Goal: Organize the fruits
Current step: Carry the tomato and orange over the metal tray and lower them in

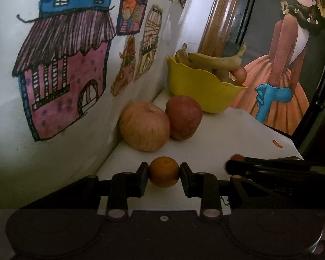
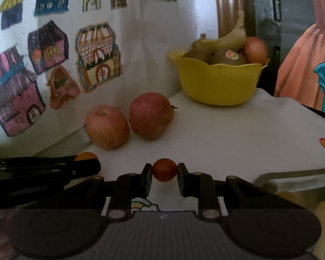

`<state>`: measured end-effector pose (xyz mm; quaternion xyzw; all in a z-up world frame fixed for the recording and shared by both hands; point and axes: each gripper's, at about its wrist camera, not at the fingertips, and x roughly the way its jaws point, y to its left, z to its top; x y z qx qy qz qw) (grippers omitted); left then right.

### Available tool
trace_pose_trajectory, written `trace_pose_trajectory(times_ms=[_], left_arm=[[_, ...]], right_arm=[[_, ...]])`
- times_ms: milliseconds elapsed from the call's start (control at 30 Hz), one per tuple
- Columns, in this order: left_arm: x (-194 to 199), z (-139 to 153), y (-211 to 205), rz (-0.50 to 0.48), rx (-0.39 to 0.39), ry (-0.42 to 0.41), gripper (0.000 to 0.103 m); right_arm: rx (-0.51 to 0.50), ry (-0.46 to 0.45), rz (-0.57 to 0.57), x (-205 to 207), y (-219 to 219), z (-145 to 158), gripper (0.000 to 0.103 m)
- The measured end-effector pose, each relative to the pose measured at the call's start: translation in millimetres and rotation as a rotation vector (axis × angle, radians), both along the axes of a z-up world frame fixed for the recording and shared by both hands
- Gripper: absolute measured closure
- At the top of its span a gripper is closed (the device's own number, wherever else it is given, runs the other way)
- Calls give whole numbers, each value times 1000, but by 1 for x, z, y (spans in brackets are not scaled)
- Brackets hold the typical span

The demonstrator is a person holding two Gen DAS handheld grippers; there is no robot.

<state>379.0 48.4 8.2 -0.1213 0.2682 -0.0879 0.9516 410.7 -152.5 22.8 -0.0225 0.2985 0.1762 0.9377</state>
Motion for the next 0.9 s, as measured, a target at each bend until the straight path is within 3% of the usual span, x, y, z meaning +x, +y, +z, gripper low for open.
trace_pose_trajectory(times_ms=[300,533,900], left_arm=[[-7,-1,1,-12,-34,-7,69],[-25,7,-19,-25,14,-16,69],[-51,25,-96,-160,-46,-19,69]], right_arm=[[23,-36,-18,-38,-24,20,75],[50,-58,-10,-71,-39,26,75],[67,-94,-43,-121,-87,32,75]])
